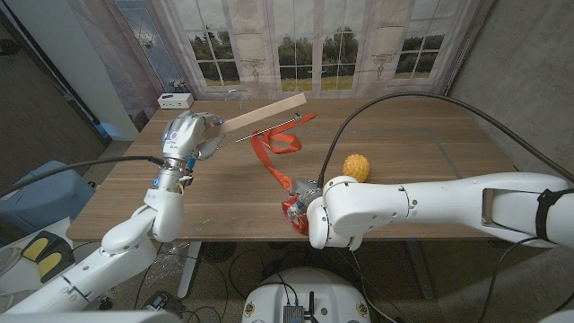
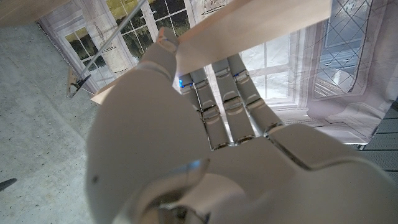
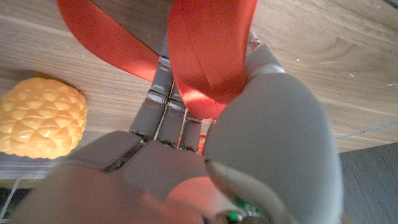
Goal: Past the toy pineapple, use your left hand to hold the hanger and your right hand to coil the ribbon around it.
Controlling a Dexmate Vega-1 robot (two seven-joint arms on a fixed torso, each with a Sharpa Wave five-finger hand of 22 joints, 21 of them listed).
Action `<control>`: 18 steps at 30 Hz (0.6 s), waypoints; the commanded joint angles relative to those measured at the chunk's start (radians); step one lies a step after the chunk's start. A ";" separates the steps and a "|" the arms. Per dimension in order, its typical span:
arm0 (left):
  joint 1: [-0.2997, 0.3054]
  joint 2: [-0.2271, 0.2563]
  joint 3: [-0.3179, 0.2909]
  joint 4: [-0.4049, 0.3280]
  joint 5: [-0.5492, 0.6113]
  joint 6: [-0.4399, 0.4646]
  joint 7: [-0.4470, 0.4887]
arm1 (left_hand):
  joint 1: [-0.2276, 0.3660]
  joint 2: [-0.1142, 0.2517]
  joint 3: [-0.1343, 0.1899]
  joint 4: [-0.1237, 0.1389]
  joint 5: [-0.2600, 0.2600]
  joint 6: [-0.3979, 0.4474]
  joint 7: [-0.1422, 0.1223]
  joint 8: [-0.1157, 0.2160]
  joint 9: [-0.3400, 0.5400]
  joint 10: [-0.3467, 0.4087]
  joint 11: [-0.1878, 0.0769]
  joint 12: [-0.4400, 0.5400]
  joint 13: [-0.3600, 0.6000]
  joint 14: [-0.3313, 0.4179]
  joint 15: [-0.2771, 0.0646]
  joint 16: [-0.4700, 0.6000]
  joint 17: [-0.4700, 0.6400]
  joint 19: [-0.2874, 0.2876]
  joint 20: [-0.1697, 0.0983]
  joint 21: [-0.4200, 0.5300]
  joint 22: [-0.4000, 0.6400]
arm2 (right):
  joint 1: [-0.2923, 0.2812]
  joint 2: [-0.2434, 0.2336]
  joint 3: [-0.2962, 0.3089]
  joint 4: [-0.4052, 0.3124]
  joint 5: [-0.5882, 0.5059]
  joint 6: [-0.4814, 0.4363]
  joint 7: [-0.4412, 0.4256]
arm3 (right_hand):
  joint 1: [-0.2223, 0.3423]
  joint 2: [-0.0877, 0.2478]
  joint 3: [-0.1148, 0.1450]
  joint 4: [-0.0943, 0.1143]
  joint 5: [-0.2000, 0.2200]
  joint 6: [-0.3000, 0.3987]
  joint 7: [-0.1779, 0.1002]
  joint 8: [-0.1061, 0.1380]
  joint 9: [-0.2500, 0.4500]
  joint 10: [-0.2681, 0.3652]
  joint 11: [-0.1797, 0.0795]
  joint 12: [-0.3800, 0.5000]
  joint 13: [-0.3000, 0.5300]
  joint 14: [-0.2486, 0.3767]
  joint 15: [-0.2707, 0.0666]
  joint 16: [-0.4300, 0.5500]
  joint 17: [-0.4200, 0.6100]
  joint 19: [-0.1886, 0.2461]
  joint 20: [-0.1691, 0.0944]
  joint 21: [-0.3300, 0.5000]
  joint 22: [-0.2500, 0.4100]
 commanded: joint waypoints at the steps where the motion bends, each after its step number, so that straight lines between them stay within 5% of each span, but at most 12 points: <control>1: -0.020 -0.004 0.012 0.017 -0.007 -0.006 -0.006 | 0.132 0.142 0.009 0.003 0.008 0.039 -0.005 0.007 0.062 0.017 -0.010 -0.004 0.001 0.164 -0.247 -0.005 0.003 -0.007 -0.053 0.009 0.002 | -0.210 -0.189 0.028 -0.090 -0.890 0.285 0.061 | 0.166 0.146 -0.004 0.007 -0.002 0.055 0.048 0.002 0.000 0.063 -0.067 -0.008 0.080 0.158 -0.234 -0.011 0.053 0.025 -0.108 0.013 0.005; 18: -0.036 -0.007 0.018 0.030 -0.029 -0.008 -0.010 | 0.131 0.142 0.010 0.002 0.007 0.040 -0.004 0.005 0.062 0.018 -0.009 -0.009 0.007 0.167 -0.247 -0.013 0.010 -0.011 -0.053 0.018 0.001 | -0.573 -0.185 0.408 -0.070 -1.342 0.439 0.188 | 0.158 0.157 -0.019 0.029 0.013 0.041 0.041 -0.026 -0.002 0.039 -0.066 -0.020 0.078 0.142 -0.236 -0.085 0.030 -0.023 -0.107 0.056 0.013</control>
